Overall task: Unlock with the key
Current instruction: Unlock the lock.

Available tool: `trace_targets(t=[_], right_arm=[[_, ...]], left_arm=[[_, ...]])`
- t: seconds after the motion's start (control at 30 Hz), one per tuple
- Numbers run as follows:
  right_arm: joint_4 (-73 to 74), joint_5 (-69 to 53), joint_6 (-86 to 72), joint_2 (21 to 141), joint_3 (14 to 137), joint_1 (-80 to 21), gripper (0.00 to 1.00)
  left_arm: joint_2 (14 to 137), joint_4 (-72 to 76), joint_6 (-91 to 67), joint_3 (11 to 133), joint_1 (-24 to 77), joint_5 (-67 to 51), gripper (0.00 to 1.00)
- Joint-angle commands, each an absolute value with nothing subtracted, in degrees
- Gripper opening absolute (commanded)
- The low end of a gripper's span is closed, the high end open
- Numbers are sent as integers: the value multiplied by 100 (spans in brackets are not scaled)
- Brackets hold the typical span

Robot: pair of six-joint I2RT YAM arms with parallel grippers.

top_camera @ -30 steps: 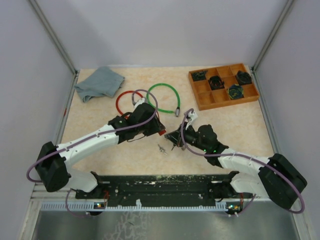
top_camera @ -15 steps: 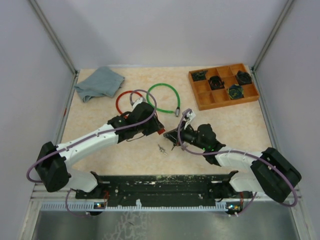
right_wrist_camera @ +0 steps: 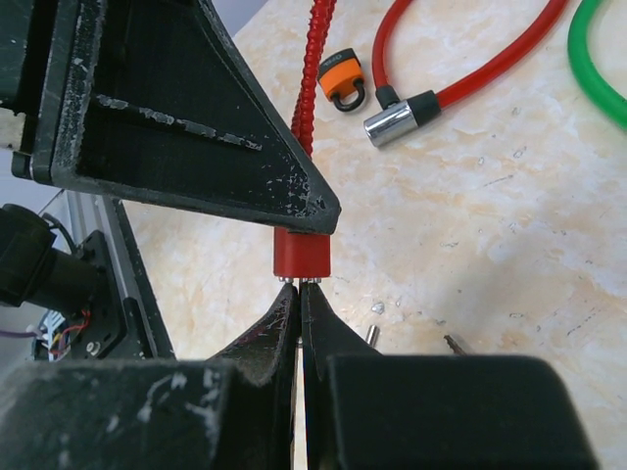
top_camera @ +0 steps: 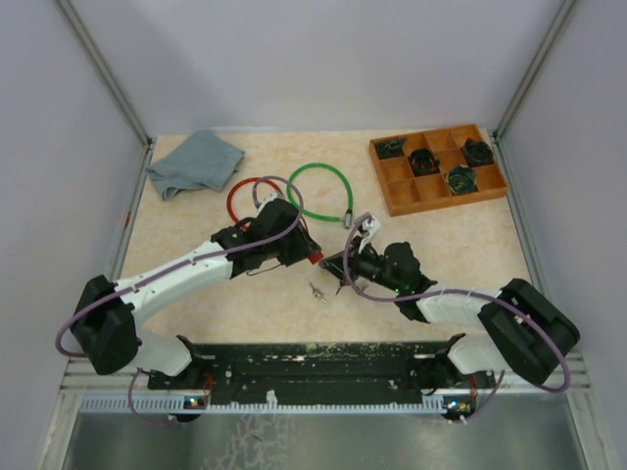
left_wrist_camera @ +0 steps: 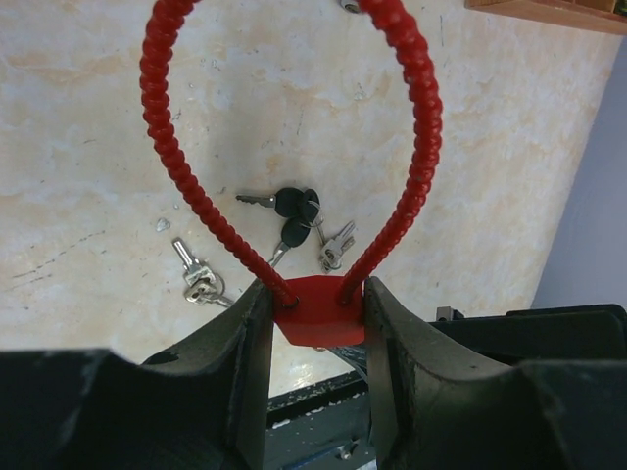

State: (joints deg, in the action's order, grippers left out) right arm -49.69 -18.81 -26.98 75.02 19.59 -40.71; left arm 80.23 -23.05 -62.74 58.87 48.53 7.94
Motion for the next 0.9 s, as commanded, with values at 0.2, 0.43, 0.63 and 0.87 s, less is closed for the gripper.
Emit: trace_targets(t=[0.2, 0.43, 0.63, 0.87], right_arm=[[-5090, -1820, -2530, 6644, 2390, -4052, 27], [-4528, -1675, -2566, 6231, 2205, -4052, 36], [-4054, -1466, -2593, 6152, 2207, -4097, 35], [-4101, -1319, -2654, 6522, 2163, -4252, 30]], left_arm=[[8016, -1841, -6661, 5638, 4304, -459, 0], [7951, -1797, -6806, 5538, 4040, -468, 0], [7855, -1734, -6888, 5477, 4001, -479, 0], [7823, -1696, -6906, 5477, 3990, -572, 0]])
